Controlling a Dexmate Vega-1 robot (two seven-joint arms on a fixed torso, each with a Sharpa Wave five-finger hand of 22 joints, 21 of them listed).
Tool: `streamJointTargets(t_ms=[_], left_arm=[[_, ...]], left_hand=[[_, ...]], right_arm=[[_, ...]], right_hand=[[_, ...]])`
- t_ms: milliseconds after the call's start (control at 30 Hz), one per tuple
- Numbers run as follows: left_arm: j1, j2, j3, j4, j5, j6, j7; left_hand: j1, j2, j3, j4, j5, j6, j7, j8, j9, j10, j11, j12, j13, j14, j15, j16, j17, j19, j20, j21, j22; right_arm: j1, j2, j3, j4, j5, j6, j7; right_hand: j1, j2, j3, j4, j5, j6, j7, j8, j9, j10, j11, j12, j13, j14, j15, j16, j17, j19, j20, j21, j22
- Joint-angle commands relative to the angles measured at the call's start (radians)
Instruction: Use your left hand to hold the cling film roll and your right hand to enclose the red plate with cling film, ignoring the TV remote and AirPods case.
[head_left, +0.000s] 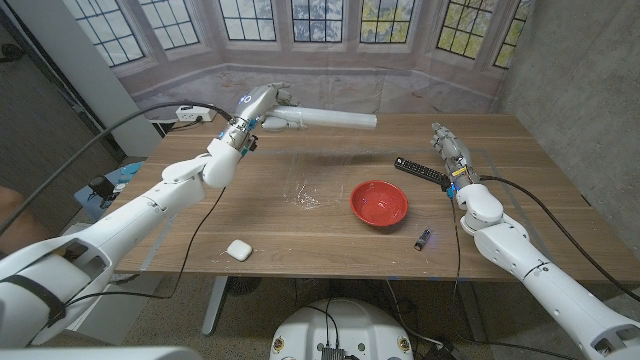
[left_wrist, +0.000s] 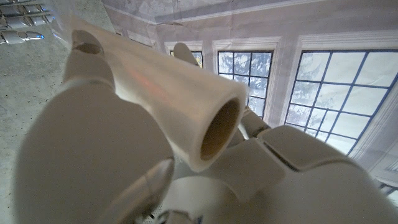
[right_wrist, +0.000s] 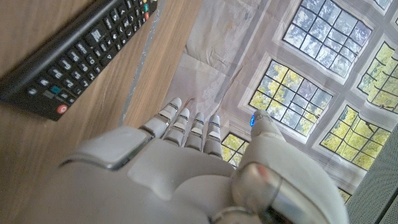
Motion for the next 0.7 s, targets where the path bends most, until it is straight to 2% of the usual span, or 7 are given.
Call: streamJointTargets(t_ms=[33,700], left_arm=[[0.079,0.020,-0.067,-0.096,-0.015,0.003,-0.001],[0.113,-0.013,-0.103,-0.156,-0.013,-0.015,-0.024]], left_hand=[[0.300,0.308,-0.006,-0.001,0.000,0.014,-0.004,0.009,0.004,0.012,0.000,-0.001,0.002,0.009,-0.001,0.000,0.004,0.010,0.004,-0.002,0.002],[0.301,0.309,-0.009,-0.001,0.000,0.011,-0.004,0.007,0.004,0.016,0.000,-0.007,0.007,0.011,-0.001,-0.004,0.005,0.009,0.005,-0.003,0.002]], right_arm=[[-0.001,0.006,-0.005,0.001,-0.008,0.011,0.004],[-0.006,0.017,-0.002,0.006,-0.009,0.032,0.002]], right_hand=[[0.003,0.009,0.010,-0.001,0.001,0.009,0.001,0.000,0.004,0.006,-0.002,0.000,0.006,0.005,-0.073,0.001,0.002,0.005,-0.002,0.000,0.002],[0.005,0.010,0.011,-0.001,0.001,0.010,0.001,0.000,0.004,0.007,-0.003,0.001,0.006,0.006,-0.074,0.001,0.002,0.005,-0.002,0.000,0.002]])
